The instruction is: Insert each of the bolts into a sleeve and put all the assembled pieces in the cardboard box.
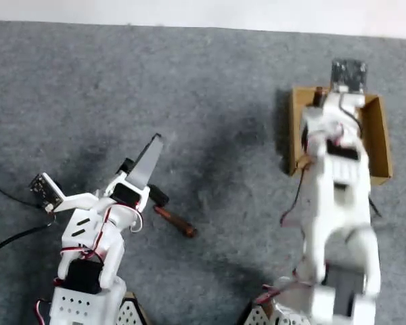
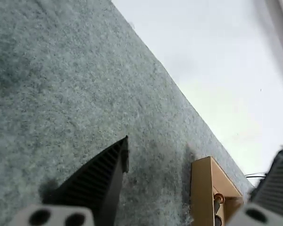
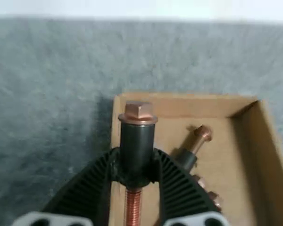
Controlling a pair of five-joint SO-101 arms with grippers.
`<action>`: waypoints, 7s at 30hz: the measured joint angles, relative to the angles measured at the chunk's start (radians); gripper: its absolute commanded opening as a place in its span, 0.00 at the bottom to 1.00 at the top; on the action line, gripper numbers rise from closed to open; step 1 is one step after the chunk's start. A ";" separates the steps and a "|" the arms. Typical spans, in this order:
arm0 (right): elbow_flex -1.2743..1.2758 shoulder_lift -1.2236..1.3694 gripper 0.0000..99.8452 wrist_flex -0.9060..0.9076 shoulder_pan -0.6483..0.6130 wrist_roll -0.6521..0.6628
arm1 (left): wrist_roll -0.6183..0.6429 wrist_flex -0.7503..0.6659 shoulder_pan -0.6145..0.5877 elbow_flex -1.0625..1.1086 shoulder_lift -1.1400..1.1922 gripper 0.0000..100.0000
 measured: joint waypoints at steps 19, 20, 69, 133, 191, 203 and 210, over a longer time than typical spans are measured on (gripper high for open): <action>-0.172 0.413 0.19 -0.017 0.038 -0.120 | -0.021 0.000 0.000 0.000 0.000 0.42; -0.172 0.413 0.19 -0.017 0.038 -0.120 | -0.021 0.000 0.000 0.000 0.000 0.42; -0.051 0.358 0.19 0.256 -1.014 -0.084 | 0.031 0.000 -0.514 0.000 0.000 0.42; 0.428 -0.563 0.00 0.410 -0.563 -0.029 | -0.827 0.523 -0.052 -0.158 -0.002 0.18; 0.491 -0.568 0.00 0.282 -0.376 -0.029 | -2.147 0.589 0.486 -0.566 1.002 0.26; 0.545 -0.571 0.00 0.172 -0.307 -0.029 | -2.194 0.299 0.514 -0.566 1.369 0.27; 0.546 -0.571 0.00 0.164 -0.304 -0.029 | -2.194 0.259 0.493 -0.652 1.527 0.26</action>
